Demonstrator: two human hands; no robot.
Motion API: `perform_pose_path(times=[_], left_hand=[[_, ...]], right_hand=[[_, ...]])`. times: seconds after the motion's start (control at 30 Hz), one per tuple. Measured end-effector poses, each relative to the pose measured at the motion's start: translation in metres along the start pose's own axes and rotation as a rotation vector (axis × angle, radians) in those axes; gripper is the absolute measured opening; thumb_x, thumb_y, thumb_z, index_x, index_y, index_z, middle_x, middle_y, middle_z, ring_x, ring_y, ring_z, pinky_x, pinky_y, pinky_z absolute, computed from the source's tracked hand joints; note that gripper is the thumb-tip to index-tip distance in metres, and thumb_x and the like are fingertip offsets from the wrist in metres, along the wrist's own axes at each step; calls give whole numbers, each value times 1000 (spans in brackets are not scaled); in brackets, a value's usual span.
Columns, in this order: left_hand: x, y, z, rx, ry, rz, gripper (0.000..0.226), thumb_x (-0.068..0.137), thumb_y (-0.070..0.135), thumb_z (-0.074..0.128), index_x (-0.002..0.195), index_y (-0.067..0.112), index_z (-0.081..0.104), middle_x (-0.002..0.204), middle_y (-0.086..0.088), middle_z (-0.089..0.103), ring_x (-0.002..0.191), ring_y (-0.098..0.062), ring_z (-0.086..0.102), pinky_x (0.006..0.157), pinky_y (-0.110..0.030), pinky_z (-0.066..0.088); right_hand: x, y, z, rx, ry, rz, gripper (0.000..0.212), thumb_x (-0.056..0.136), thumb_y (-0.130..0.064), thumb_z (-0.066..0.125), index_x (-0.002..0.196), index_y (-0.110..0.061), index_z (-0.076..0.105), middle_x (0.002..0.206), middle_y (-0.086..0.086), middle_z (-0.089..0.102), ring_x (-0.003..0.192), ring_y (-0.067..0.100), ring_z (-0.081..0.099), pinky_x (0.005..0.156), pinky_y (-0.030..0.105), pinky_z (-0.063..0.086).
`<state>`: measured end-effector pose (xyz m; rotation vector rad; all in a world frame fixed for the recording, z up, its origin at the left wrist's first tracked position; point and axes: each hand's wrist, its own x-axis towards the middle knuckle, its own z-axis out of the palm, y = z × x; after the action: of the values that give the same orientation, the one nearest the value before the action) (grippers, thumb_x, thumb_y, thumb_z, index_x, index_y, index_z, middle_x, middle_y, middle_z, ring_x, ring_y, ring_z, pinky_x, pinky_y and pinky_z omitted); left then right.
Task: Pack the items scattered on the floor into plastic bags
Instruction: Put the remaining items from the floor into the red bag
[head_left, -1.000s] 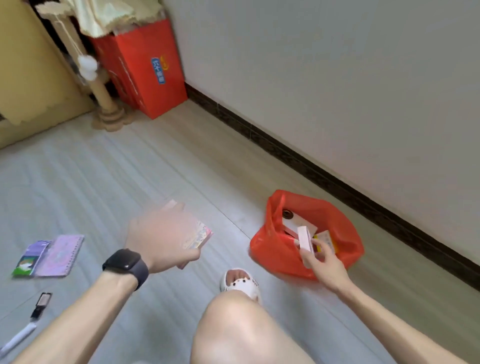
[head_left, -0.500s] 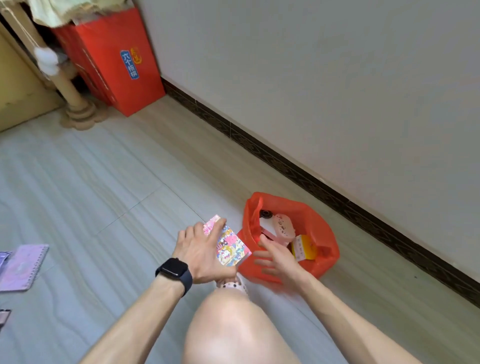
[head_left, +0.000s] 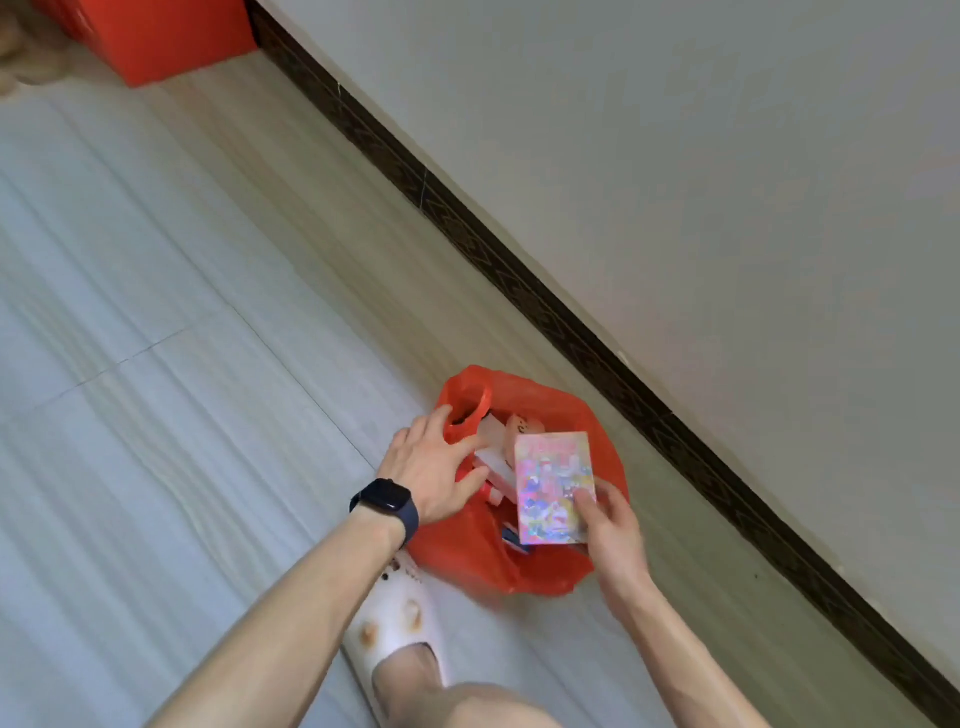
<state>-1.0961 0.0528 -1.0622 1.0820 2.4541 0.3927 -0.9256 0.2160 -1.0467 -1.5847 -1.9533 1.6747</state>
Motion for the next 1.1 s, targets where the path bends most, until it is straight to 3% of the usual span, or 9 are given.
perform_pose_path(times=[0.1,0.2,0.33,0.43,0.5,0.6,0.8,0.9,1.1], left_hand=[[27,4,14,8,-43,-5,50,89,58,45,138,47,47,162,-12,11,146,-28,16,113,-44,19],[36,6,19,-18,-117,-23,54,91,43,47,143,30,46,151,-5,38,141,-27,25,111,-43,24],[15,-13,12,-247,45,-111,37,93,27,50,127,22,62,114,-4,62,113,-26,56,95,-35,44],[-9,-24,-2,-261,79,-194,28,91,25,52,110,30,71,106,1,67,104,-23,62,88,-32,46],[-20,-24,-11,-211,92,-200,29,90,22,52,110,29,71,105,0,68,105,-23,62,88,-32,46],[-26,-17,-20,-41,91,-159,42,87,17,53,127,26,59,107,-2,59,107,-27,58,84,-37,48],[-32,2,-24,382,-74,-178,98,76,37,67,154,19,11,160,-9,5,142,-28,20,111,-52,23],[-37,10,-34,334,-106,-123,96,76,49,66,154,29,13,162,-6,-13,149,-28,4,116,-56,11],[-73,30,-80,263,-79,-50,79,82,56,61,151,43,24,164,0,-7,150,-23,2,119,-54,6]], right_hand=[[24,-14,-10,-110,79,-54,17,101,-17,54,118,-19,52,106,-2,66,92,13,66,72,23,52],[45,-19,4,-397,16,-133,20,102,-26,50,122,-25,48,109,-5,63,103,22,65,86,36,51],[66,-15,28,-652,-280,-133,31,101,-28,48,132,-25,51,115,-4,65,109,22,63,93,37,49],[68,-9,36,-783,-565,-113,40,99,-24,52,140,-21,52,135,4,60,125,22,56,107,34,42],[60,-4,37,-982,-569,-276,46,98,-23,51,143,-24,49,140,6,55,127,26,52,104,29,39],[41,-2,25,-1249,-364,-503,58,90,-41,54,146,-35,40,151,4,39,138,30,34,107,43,37],[33,0,-29,-1603,-224,-314,114,71,-67,69,157,-33,3,163,12,-23,148,34,-24,116,62,-7],[27,-15,-56,-1542,-216,-233,119,69,-72,69,158,-31,1,164,7,-21,149,32,-24,115,64,-7],[-24,-54,-51,-1228,-234,-632,79,88,-58,55,156,-40,19,167,-2,4,154,21,0,122,50,13]])
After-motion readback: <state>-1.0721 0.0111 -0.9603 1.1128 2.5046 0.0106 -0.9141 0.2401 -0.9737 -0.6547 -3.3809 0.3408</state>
